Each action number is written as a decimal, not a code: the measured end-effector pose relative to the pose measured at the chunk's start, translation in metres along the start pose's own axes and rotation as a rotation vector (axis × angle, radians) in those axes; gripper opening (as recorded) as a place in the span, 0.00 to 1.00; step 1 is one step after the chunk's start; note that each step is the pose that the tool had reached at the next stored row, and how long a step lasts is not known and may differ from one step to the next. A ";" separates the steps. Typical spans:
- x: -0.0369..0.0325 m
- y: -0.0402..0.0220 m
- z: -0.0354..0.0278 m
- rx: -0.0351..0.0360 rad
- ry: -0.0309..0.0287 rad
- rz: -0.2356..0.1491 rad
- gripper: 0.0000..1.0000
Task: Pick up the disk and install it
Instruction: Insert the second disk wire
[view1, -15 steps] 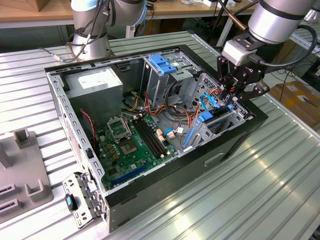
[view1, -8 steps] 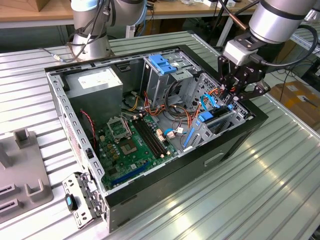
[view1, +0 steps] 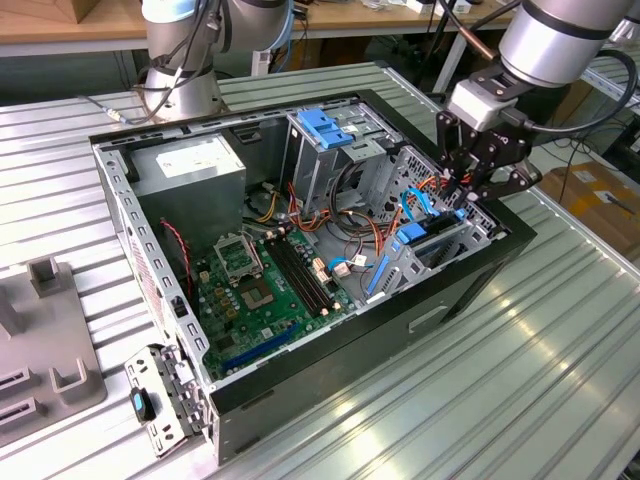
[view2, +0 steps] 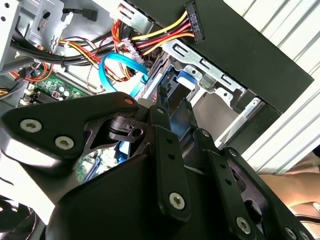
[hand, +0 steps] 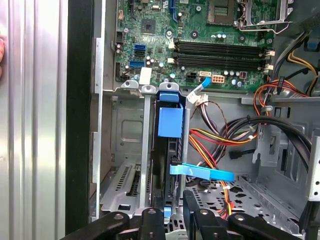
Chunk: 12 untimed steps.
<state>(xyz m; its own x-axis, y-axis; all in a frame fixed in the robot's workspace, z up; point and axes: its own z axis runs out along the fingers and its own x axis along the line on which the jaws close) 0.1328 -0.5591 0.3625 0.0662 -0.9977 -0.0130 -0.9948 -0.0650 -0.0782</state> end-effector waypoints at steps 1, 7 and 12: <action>0.0000 -0.0006 0.0001 0.0000 -0.0001 -0.001 0.29; -0.0001 -0.0023 0.0001 0.0000 -0.0002 -0.003 0.29; -0.0002 -0.0032 0.0002 0.0000 -0.0003 -0.005 0.29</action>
<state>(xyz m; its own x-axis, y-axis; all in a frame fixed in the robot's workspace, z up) 0.1360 -0.5586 0.3625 0.0708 -0.9974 -0.0130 -0.9945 -0.0695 -0.0782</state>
